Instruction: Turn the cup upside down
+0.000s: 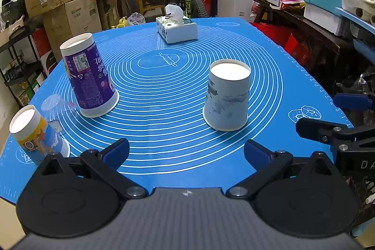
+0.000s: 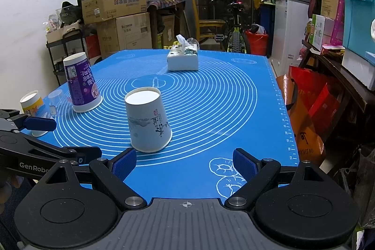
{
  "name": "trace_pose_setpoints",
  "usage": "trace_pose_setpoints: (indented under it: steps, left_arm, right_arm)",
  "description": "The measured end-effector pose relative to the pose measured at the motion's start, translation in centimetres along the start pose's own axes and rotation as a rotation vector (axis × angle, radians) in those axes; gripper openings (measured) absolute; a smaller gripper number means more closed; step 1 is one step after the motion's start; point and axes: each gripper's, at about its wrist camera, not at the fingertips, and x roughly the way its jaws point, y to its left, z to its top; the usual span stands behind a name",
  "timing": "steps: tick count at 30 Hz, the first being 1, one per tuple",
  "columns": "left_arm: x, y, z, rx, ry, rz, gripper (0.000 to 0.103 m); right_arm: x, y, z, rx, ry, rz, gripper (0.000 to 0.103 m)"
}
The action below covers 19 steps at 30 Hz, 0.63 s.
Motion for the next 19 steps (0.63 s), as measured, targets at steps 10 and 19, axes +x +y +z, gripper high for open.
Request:
trace_pose_setpoints:
  steps: [10,19]
  left_arm:
    - [0.08,-0.18,-0.11,0.006,0.004,0.000,0.102]
    - [0.13,-0.22,-0.08,0.004,0.005,-0.001,0.102]
  right_arm:
    - [0.14,-0.14,-0.31,0.003,0.003,-0.001,0.091]
    - [0.23,-0.19,-0.45,0.004,0.006,0.001,0.091]
